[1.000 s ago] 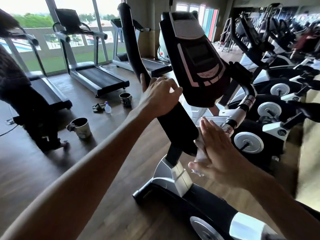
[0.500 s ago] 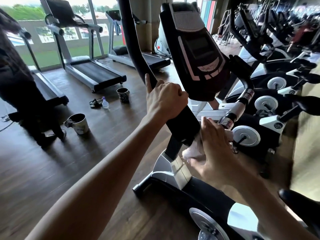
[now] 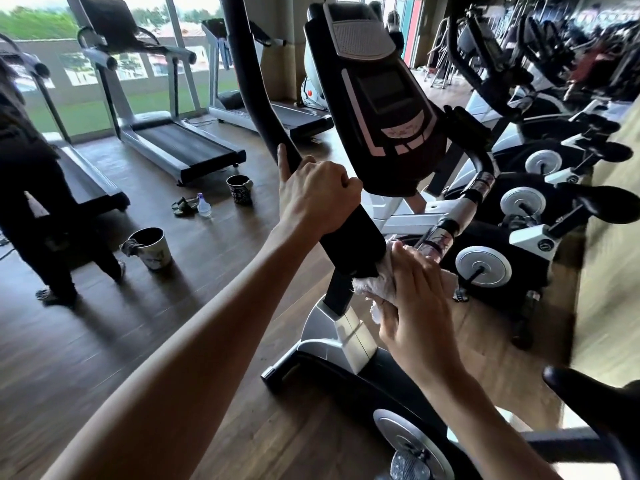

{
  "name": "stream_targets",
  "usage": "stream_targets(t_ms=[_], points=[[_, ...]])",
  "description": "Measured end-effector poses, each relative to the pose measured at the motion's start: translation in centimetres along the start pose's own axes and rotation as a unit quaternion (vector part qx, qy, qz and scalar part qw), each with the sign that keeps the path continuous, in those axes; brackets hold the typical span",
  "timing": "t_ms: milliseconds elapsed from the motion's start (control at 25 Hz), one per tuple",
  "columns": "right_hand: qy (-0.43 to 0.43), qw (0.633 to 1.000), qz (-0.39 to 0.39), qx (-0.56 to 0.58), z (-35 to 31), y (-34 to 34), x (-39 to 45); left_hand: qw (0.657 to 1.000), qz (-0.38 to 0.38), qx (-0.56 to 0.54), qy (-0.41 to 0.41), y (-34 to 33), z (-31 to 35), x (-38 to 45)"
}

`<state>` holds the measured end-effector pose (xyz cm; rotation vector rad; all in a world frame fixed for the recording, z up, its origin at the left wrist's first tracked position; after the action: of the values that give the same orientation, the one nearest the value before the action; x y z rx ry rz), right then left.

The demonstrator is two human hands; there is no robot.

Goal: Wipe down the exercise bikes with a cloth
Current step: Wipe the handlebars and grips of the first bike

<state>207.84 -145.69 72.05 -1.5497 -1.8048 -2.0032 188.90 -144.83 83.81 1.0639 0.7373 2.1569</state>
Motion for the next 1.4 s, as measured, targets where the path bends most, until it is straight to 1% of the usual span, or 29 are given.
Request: stream_targets(t_ms=[40, 160, 200, 240, 320, 360, 400, 440, 520, 560, 600, 680, 760, 840, 880, 920, 960, 1000, 1120, 1160, 1200, 1240, 1320, 1360, 1400], points=[[0.015, 1.0, 0.009, 0.012, 0.3, 0.7, 0.0, 1.0, 0.0, -0.003, 0.002, 0.0, 0.0, 0.0], [0.114, 0.992, 0.001, 0.049, 3.0, 3.6, -0.2, 1.0, 0.013, -0.007, 0.01, 0.1, 0.1, 0.0], [0.125, 0.991, 0.01, 0.055, 4.0, 4.7, -0.1, 1.0, 0.018, -0.004, 0.012, 0.1, 0.1, -0.1], [0.091, 0.993, 0.026, 0.073, 5.5, 5.6, 0.0, 1.0, 0.021, -0.002, 0.015, 0.1, 0.1, -0.1], [-0.059, 0.989, 0.03, 0.135, 8.4, 6.7, 1.3, 0.999, 0.034, -0.007, 0.027, 0.0, 0.2, -0.2], [-0.101, 0.982, 0.003, 0.158, 9.5, 6.6, 2.2, 0.999, 0.043, -0.005, 0.031, 0.0, 0.3, -0.4], [-0.099, 0.981, -0.04, 0.162, 10.1, 6.0, 3.1, 0.998, 0.052, 0.003, 0.03, 0.0, 0.5, -0.6], [-0.057, 0.983, -0.094, 0.144, 10.1, 5.1, 3.8, 0.997, 0.063, 0.014, 0.03, 0.0, 0.8, -0.8], [0.08, 0.976, -0.196, 0.048, 8.6, 2.8, 4.6, 0.995, 0.078, 0.025, 0.051, -0.1, 1.3, -1.3], [0.14, 0.966, -0.219, -0.005, 7.7, 1.8, 4.7, 0.994, 0.083, 0.033, 0.063, -0.2, 1.7, -1.6], [0.173, 0.959, -0.221, -0.044, 6.7, 1.0, 5.0, 0.992, 0.085, 0.054, 0.072, -0.4, 2.1, -1.9], [0.178, 0.956, -0.218, -0.085, 5.7, -0.1, 6.5, 0.984, 0.079, 0.136, 0.086, -1.3, 3.0, -2.7], [0.193, 0.957, -0.191, -0.101, 5.9, -0.7, 7.3, 0.972, 0.07, 0.206, 0.093, -2.4, 3.8, -3.4], [0.254, 0.96, -0.115, -0.021, 7.0, -1.4, 6.3, 0.965, 0.079, 0.23, 0.1, -2.7, 4.1, -3.7], [0.296, 0.952, -0.077, 0.023, 8.0, -1.6, 5.4, 0.963, 0.084, 0.234, 0.106, -2.7, 4.0, -3.8], [0.338, 0.939, -0.051, 0.042, 9.5, -1.9, 5.0, 0.962, 0.086, 0.234, 0.111, -2.6, 3.9, -3.8], [0.364, 0.929, -0.044, 0.045, 11.0, -2.1, 5.3, 0.961, 0.088, 0.235, 0.117, -2.8, 3.7, -3.9], [0.359, 0.931, -0.046, 0.05, 11.9, -2.2, 6.3, 0.958, 0.088, 0.243, 0.124, -3.0, 3.8, -4.0], [0.217, 0.973, -0.075, 0.028, 9.6, -2.0, 7.5, 0.948, 0.087, 0.268, 0.145, -3.9, 4.3, -3.9], [0.204, 0.977, -0.067, 0.016, 8.4, -2.0, 6.6, 0.945, 0.092, 0.274, 0.154, -4.1, 4.3, -3.9], [0.225, 0.973, -0.05, 0.023, 7.6, -1.8, 5.5, 0.941, 0.098, 0.281, 0.16, -4.1, 4.5, -3.9], [0.263, 0.963, -0.035, 0.041, 7.7, -1.9, 4.8, 0.939, 0.099, 0.285, 0.163, -4.1, 4.6, -4.0], [0.348, 0.936, -0.02, 0.056, 9.9, -2.2, 5.5, 0.939, 0.094, 0.286, 0.163, -4.2, 4.5, -4.1], [0.367, 0.928, -0.02, 0.062, 11.2, -2.2, 6.5, 0.94, 0.089, 0.286, 0.165, -4.2, 4.5, -4.2], [0.353, 0.933, -0.032, 0.069, 12.0, -2.4, 7.5, 0.94, 0.086, 0.286, 0.166, -4.3, 4.5, -4.2]])
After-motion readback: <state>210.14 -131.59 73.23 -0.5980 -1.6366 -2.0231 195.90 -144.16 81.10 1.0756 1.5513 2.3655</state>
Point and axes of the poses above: each hand's wrist, its own x-axis towards the middle knuckle, its own y-axis out of the back of the hand, z = x × y, the point moved 2 cm from there along x, towards the middle knuckle, and after that the axes turned 13 degrees about -x, right-handed, at the moved point
